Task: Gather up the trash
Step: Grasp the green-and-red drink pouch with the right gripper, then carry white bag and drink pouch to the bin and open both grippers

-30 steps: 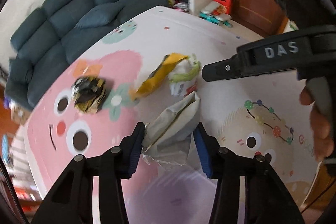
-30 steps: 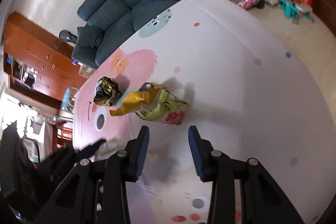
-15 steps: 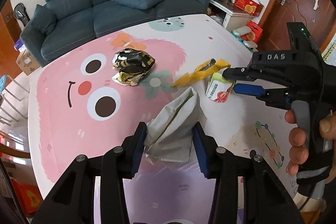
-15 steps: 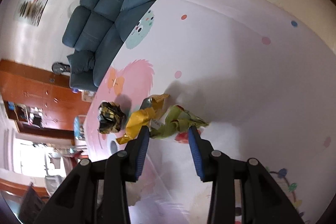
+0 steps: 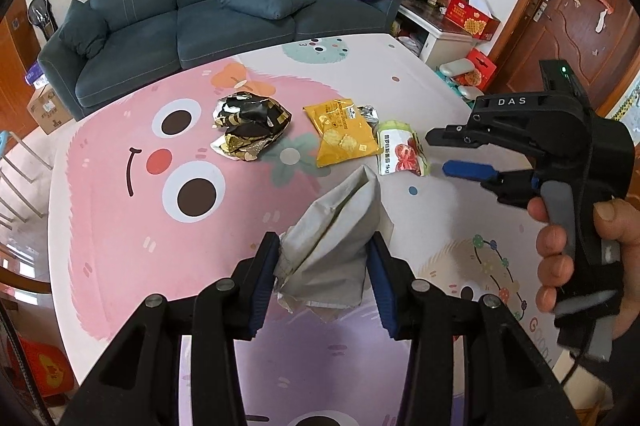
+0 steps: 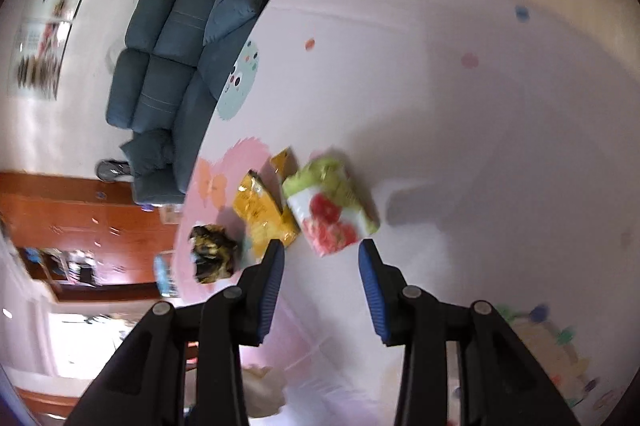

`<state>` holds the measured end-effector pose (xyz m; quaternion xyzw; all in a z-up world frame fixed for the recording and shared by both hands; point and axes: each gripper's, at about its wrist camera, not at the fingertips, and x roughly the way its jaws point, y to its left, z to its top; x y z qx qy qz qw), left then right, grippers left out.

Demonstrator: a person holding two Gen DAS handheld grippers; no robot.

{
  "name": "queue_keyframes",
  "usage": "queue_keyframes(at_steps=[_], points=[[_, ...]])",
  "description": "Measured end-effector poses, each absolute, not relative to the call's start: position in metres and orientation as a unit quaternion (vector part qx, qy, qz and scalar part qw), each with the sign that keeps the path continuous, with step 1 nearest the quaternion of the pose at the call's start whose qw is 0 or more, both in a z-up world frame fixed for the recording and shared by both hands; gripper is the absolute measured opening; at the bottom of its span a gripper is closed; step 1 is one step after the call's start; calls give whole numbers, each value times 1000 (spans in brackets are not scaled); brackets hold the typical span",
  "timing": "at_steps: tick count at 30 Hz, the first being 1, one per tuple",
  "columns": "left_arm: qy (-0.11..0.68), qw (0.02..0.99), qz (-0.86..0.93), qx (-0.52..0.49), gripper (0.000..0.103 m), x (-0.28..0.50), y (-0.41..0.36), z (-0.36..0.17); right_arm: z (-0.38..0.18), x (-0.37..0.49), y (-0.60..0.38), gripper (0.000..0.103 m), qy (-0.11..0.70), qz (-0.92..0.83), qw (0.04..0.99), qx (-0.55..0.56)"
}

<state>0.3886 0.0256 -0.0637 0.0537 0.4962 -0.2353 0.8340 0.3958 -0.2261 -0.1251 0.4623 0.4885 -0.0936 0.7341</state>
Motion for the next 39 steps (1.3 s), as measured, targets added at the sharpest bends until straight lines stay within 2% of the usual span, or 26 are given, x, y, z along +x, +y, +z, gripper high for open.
queue_keyframes(at_steps=[4,20,28,39], points=[[498,834,-232,49,42,393,29,-66,-129,410,-229,45,510,-93,746,419],[511,830,-223,16,42,404,43,-75,-141,446,-198,47,535,-95,795,268],[512,829,-226,11,42,396,43,-75,-140,430,-201,22,523,-56,801,284],[511,828,-230,4,42,343,31,-58,-109,349,-211,20,501,4,789,355]])
